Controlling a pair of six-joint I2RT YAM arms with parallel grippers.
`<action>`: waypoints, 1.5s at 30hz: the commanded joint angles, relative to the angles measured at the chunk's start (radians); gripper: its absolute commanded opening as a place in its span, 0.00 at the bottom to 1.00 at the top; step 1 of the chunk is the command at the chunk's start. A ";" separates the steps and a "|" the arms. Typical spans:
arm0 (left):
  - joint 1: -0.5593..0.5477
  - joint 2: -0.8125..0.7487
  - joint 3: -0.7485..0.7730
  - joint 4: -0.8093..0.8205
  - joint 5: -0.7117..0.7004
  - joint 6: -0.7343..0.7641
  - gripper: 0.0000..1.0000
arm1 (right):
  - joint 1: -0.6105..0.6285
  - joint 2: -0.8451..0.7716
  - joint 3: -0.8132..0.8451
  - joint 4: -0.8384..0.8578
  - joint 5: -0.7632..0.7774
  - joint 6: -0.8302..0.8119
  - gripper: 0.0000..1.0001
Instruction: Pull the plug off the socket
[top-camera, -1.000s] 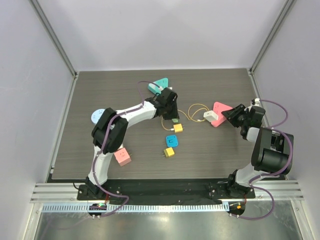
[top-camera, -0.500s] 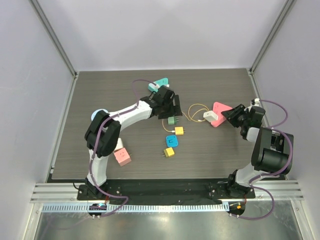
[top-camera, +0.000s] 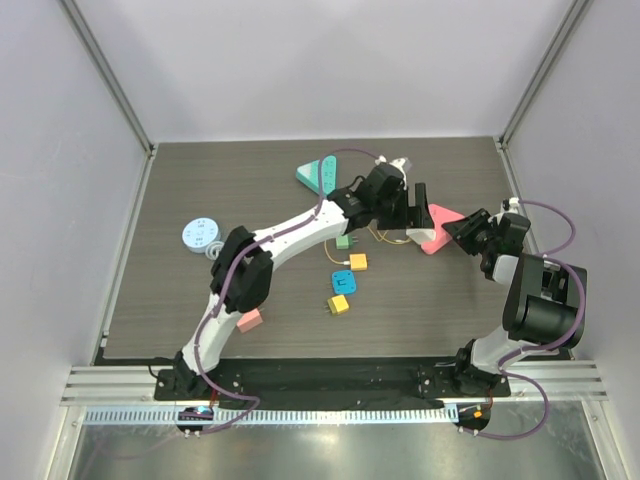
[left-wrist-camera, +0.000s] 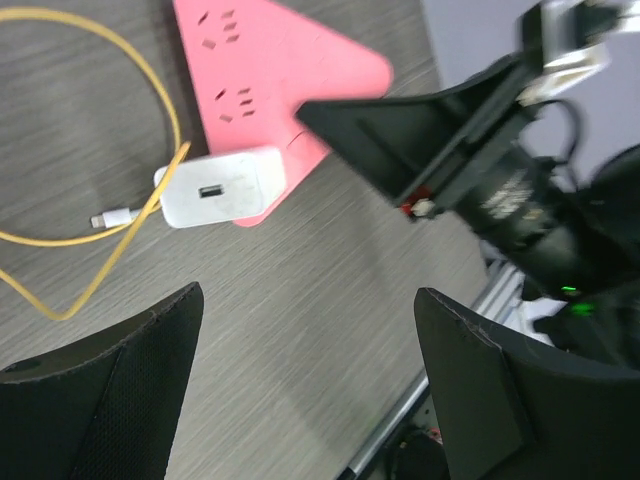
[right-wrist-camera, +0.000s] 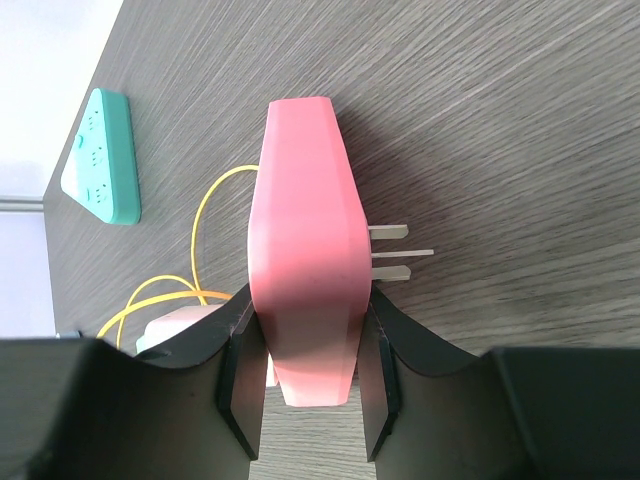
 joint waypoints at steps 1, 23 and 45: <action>0.001 0.058 0.024 -0.019 0.001 -0.018 0.86 | 0.000 -0.021 -0.005 -0.005 0.003 -0.021 0.01; -0.023 0.235 0.123 0.071 -0.080 -0.087 0.90 | 0.000 -0.017 -0.004 0.005 -0.006 -0.010 0.01; -0.013 0.299 0.166 0.152 -0.022 -0.152 0.56 | 0.000 -0.031 -0.002 -0.003 -0.002 -0.018 0.01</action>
